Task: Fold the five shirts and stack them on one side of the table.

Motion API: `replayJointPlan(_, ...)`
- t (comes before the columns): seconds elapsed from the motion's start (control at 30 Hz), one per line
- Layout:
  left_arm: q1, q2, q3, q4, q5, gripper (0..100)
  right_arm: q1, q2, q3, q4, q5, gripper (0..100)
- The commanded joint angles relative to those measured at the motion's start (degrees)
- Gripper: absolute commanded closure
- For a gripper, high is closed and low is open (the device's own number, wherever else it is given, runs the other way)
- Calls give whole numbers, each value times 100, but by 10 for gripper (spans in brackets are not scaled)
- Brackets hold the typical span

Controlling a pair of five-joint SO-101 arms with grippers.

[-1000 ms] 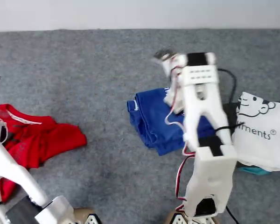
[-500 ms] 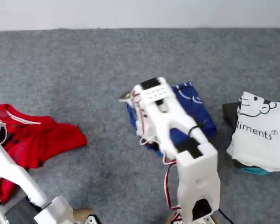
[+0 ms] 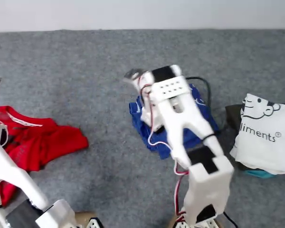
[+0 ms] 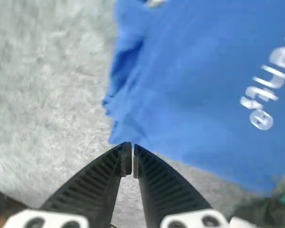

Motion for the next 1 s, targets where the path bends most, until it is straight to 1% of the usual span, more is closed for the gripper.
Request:
replayJointPlan(0.0, 53, -237, -57, 53, 44, 981, 382, -910, 53, 251, -571, 990)
replayJointPlan(0.1, 53, -237, -57, 35, 44, 981, 576, -1385, 510, 242, -1169, 987)
replayJointPlan(0.23, 53, -237, -57, 18, 44, 981, 611, -1701, 1037, 198, -2391, 967)
replayJointPlan(0.37, 53, -237, -57, 18, 44, 981, 611, -1675, 1178, 84, -3727, 868)
replayJointPlan(0.5, 53, -237, -57, 18, 35, 981, 558, -1578, 1152, -418, -4730, 720)
replayJointPlan(0.6, 53, -237, -57, 18, 18, 981, 435, -1525, 1152, -479, -5266, 615)
replayJointPlan(0.67, 53, -237, -57, 18, 18, 981, 338, -1560, 1169, -330, -5626, 575)
replayJointPlan(0.8, 44, -237, -57, 18, 18, 981, 338, -1560, 1178, -13, -6040, 571)
replayJointPlan(0.97, 44, -237, -57, 18, 9, 981, 391, -1578, 1152, -31, -6321, 571)
